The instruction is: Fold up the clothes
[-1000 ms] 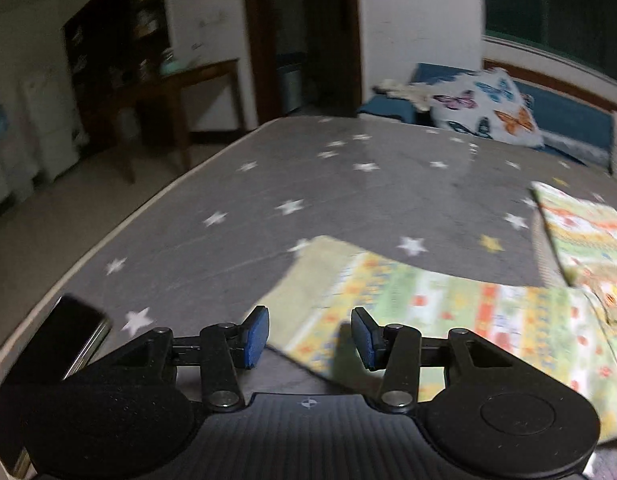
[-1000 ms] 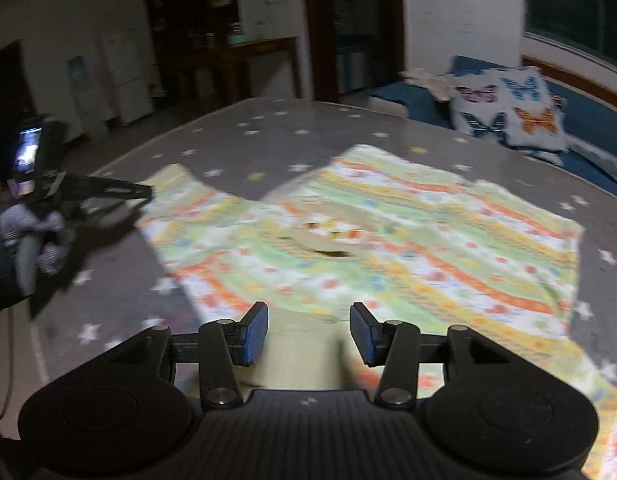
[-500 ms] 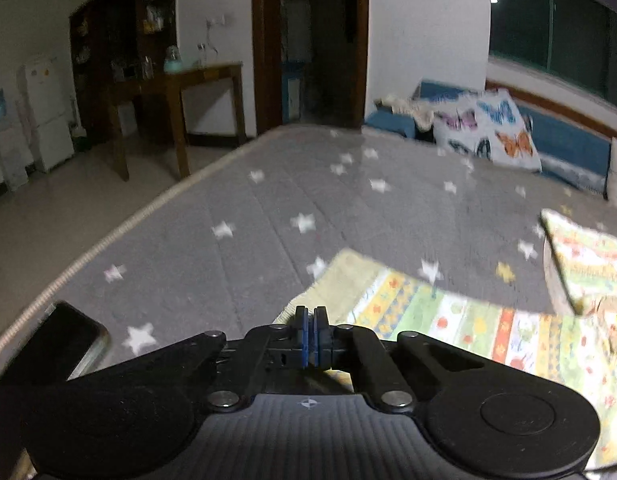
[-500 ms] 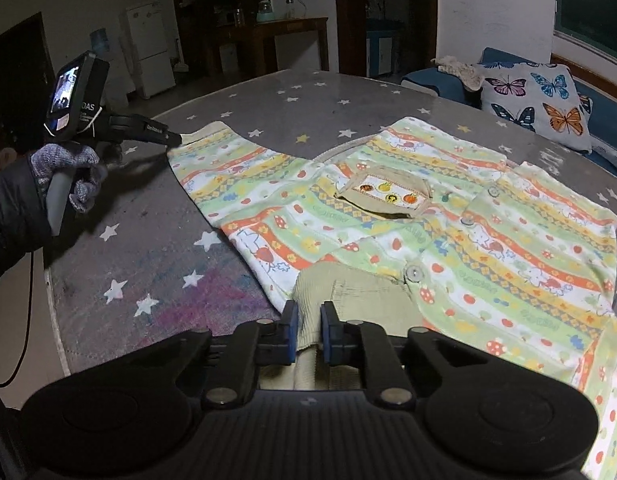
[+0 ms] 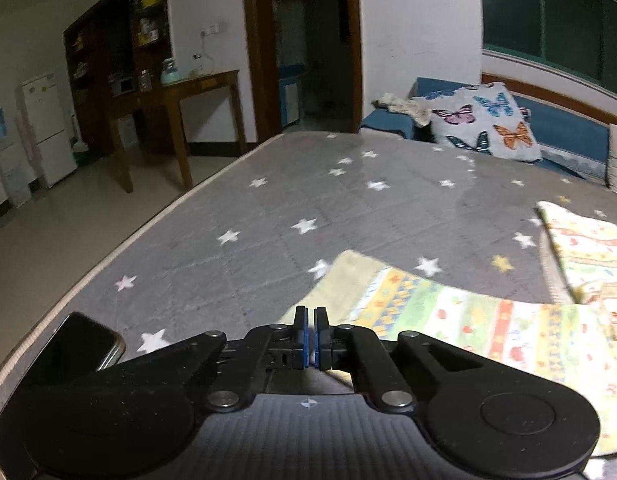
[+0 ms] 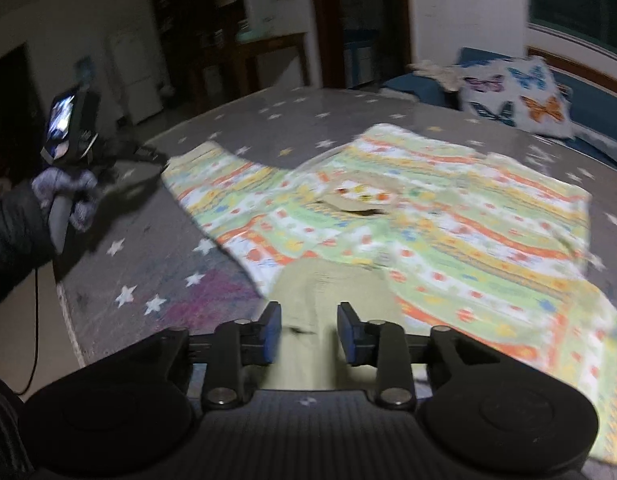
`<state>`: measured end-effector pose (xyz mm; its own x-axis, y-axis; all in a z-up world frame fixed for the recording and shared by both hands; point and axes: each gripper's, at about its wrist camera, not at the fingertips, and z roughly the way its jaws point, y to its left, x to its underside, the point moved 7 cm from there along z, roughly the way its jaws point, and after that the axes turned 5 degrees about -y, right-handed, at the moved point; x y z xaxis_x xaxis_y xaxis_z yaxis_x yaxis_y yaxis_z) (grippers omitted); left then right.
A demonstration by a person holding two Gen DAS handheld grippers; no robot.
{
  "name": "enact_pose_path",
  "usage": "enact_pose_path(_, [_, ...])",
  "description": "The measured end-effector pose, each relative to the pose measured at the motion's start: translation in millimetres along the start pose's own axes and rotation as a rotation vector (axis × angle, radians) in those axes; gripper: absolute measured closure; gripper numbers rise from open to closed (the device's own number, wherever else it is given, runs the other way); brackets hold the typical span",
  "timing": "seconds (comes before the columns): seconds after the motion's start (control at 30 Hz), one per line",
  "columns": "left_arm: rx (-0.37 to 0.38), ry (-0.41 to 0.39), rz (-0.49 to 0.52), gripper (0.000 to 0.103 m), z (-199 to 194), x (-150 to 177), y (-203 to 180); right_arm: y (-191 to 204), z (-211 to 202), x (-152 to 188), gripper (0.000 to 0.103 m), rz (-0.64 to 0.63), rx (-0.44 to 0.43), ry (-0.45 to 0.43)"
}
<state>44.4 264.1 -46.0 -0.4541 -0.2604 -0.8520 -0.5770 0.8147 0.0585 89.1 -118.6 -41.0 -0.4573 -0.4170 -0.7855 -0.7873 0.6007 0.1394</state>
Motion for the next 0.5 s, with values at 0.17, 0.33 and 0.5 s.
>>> enact_pose_path(0.17, [0.109, -0.022, 0.048, 0.057, -17.2, -7.5, -39.8, -56.8, -32.1, 12.3, 0.07, 0.131, 0.163, -0.045])
enact_pose_path(0.33, [0.26, -0.031, 0.12, 0.049, -37.1, -7.6, -97.4, -120.6, -53.7, 29.3, 0.07, 0.242, 0.354, -0.072])
enact_pose_path(0.5, [0.394, -0.027, 0.197, 0.038, -54.4, -0.8, -159.5, -169.0, -58.5, 37.5, 0.07, 0.34, 0.436, -0.092])
